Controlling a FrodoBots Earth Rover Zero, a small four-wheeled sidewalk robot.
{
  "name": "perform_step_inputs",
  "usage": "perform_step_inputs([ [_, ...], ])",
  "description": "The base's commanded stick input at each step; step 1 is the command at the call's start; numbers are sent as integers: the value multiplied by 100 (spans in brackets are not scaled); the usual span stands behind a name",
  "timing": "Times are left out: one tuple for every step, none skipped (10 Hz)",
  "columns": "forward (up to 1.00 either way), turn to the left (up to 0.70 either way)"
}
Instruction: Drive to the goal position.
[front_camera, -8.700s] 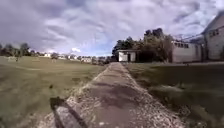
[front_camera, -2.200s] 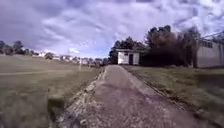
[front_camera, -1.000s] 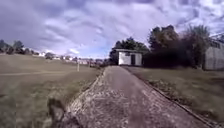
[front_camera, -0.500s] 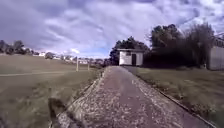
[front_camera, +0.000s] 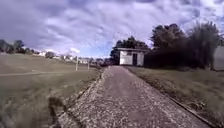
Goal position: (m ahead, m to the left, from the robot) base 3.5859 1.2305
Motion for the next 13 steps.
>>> perform_step_inputs([
  [100,0],
  [100,0],
  [100,0],
  [100,0],
  [100,0],
  [100,0],
  [100,0],
  [100,0],
  [100,0],
  [100,0],
  [100,0],
  [100,0],
  [100,0],
])
